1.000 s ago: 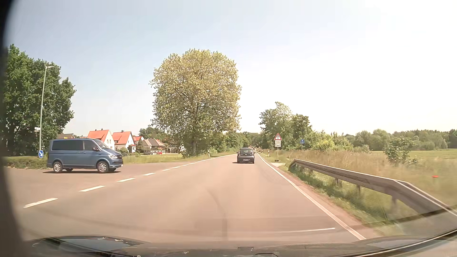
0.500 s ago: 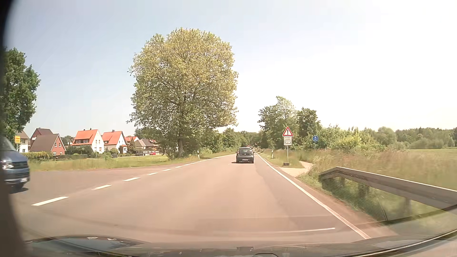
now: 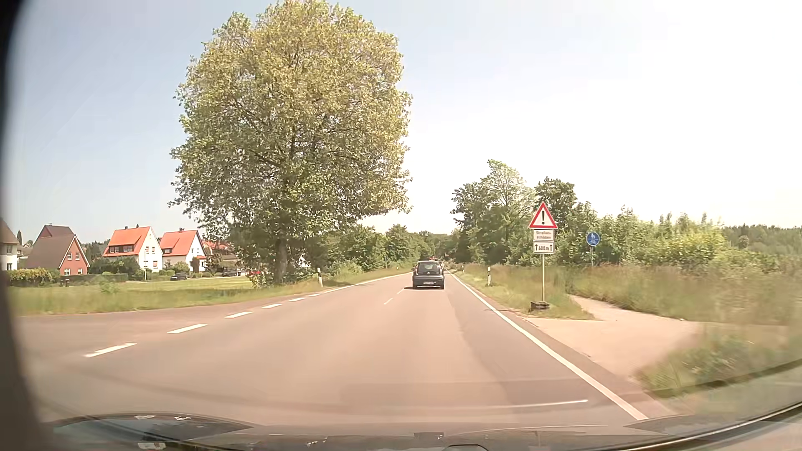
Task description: Follow the waypoints while adhering to traffic rules and regulations
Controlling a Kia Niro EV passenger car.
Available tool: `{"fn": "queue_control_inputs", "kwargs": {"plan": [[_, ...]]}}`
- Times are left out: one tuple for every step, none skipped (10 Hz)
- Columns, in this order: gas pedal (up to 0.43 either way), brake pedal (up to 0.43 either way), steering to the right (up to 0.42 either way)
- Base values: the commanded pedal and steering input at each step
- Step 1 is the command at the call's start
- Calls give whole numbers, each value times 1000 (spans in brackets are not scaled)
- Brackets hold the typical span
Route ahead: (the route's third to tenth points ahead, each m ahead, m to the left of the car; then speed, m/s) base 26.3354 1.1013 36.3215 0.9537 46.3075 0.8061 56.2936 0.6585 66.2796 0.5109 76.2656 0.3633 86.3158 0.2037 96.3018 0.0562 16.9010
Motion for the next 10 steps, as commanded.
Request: {"fn": "queue_control_inputs", "kwargs": {"plan": [[157,0,2],[157,0,2],[157,0,1],[157,0,1],[157,0,1],[157,0,1],[150,0,1],[150,0,1],[150,0,1],[150,0,1]]}}
